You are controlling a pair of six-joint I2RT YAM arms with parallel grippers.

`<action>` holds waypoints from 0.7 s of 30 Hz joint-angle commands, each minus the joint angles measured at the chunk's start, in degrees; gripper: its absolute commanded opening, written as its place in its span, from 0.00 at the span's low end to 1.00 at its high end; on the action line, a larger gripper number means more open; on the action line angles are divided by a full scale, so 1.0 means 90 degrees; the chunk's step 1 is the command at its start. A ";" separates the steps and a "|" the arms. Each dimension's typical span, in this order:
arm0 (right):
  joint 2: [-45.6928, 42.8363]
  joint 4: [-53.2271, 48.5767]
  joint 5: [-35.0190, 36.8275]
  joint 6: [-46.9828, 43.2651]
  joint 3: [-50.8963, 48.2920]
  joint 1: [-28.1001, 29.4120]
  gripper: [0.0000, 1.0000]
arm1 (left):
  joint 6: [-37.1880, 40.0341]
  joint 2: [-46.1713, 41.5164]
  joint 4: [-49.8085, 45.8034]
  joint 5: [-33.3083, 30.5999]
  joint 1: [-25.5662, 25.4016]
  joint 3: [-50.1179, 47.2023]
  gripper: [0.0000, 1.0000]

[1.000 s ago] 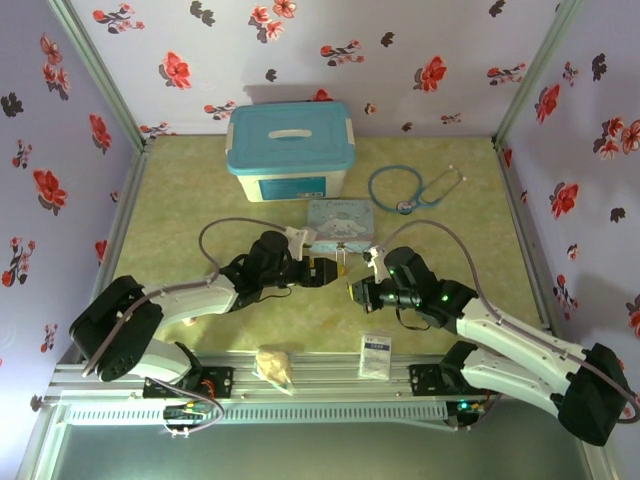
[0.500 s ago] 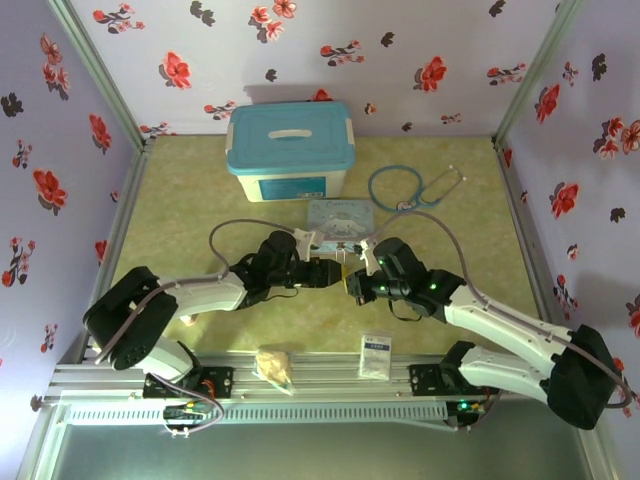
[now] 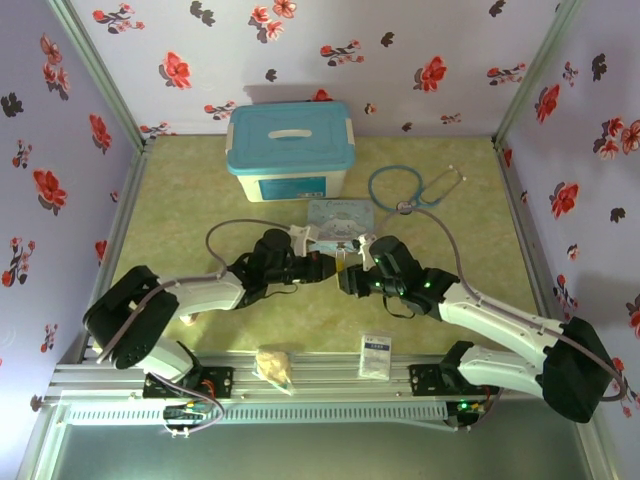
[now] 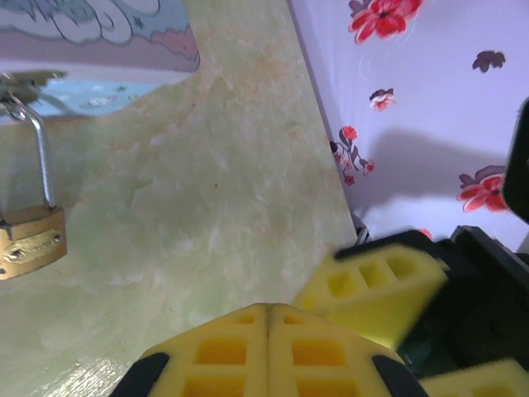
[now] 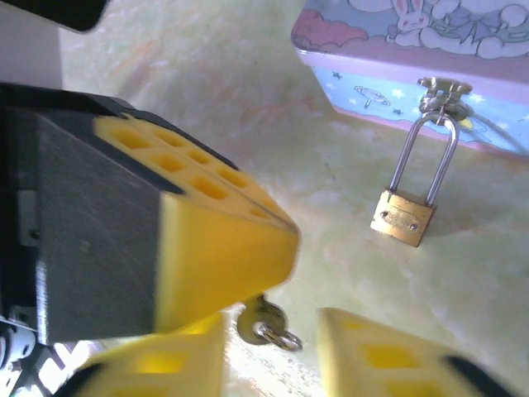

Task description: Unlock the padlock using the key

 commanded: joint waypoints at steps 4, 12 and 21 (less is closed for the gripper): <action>-0.0249 0.2741 -0.0514 0.1277 -0.0690 -0.0261 0.79 | 0.0190 -0.1037 0.0162 -0.0357 0.0448 -0.0225 0.00; 0.0584 0.6475 -0.1572 0.2871 -0.0623 -0.0498 0.83 | -0.0289 -0.1666 0.1457 -0.0428 0.0887 -0.0376 0.00; 0.1740 0.8523 -0.2607 0.4081 -0.0320 -0.0662 0.75 | 0.0328 -0.2858 0.1134 -0.0820 0.0809 -0.0433 0.00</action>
